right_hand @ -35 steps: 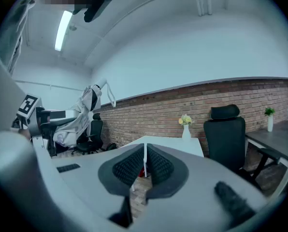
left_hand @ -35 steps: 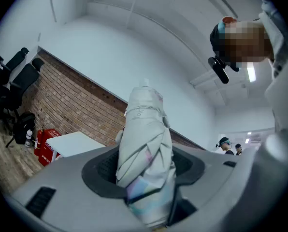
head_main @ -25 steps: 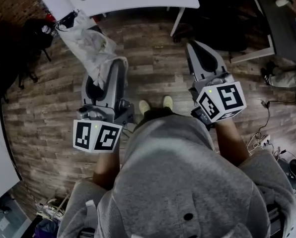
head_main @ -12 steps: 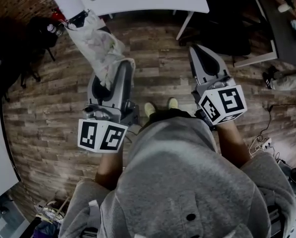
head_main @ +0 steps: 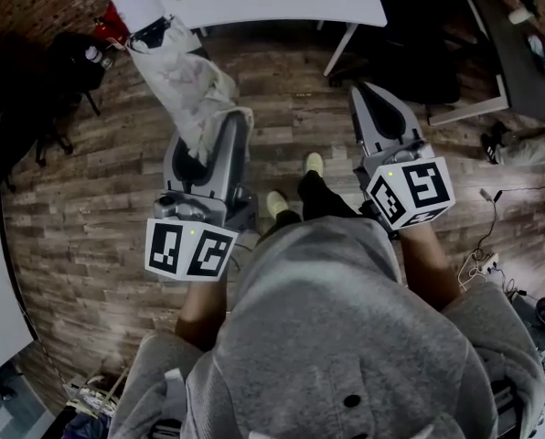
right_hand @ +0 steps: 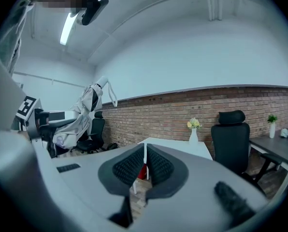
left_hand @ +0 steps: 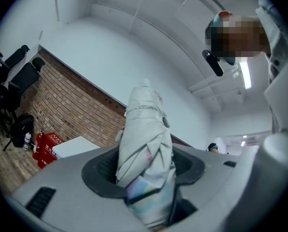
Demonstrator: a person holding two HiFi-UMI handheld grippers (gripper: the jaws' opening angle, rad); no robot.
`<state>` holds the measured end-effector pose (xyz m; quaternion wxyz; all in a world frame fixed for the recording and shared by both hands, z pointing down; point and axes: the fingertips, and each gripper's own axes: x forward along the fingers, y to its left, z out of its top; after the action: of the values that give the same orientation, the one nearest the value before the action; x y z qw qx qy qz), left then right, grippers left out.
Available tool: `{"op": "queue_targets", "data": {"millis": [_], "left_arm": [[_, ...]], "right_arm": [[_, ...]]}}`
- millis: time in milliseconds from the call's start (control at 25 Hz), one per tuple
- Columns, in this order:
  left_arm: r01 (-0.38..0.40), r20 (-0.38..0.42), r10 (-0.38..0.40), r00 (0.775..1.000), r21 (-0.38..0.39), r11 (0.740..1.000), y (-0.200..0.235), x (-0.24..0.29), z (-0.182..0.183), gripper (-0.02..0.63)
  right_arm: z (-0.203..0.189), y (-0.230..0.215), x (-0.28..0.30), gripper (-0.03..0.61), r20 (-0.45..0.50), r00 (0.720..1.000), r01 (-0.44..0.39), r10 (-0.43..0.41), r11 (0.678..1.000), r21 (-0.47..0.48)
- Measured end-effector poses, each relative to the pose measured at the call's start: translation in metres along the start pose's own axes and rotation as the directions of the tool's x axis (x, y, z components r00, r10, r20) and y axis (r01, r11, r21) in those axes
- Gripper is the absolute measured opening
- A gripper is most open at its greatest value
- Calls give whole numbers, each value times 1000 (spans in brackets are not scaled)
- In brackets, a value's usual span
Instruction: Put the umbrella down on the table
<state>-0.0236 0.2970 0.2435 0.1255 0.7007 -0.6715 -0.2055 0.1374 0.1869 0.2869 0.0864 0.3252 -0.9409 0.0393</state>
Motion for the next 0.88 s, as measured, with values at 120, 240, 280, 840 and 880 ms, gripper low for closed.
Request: {"op": "queue_targets", "data": {"millis": [120, 240, 280, 840, 880], "left_arm": [[10, 8, -10, 1000, 7, 1000, -4, -5, 1, 258], [6, 3, -6, 1000, 3, 1000, 0, 3, 0, 258], [5, 1, -5, 1000, 2, 1000, 2, 5, 0, 258], [-3, 19, 3, 1000, -1, 1000, 8, 11, -3, 258], [-1, 22, 1, 1000, -1, 1000, 9, 12, -4, 258]], "right_arm": [[-2, 2, -6, 32, -2, 1000, 7, -7, 1000, 1], [-2, -3, 0, 32, -3, 1000, 11, -11, 1000, 8], [-2, -4, 2, 31, -5, 1000, 13, -13, 1000, 10], [-9, -4, 14, 32, -3, 1000, -8, 8, 1000, 7], [-10, -5, 15, 32, -2, 1000, -8, 8, 1000, 6]]}}
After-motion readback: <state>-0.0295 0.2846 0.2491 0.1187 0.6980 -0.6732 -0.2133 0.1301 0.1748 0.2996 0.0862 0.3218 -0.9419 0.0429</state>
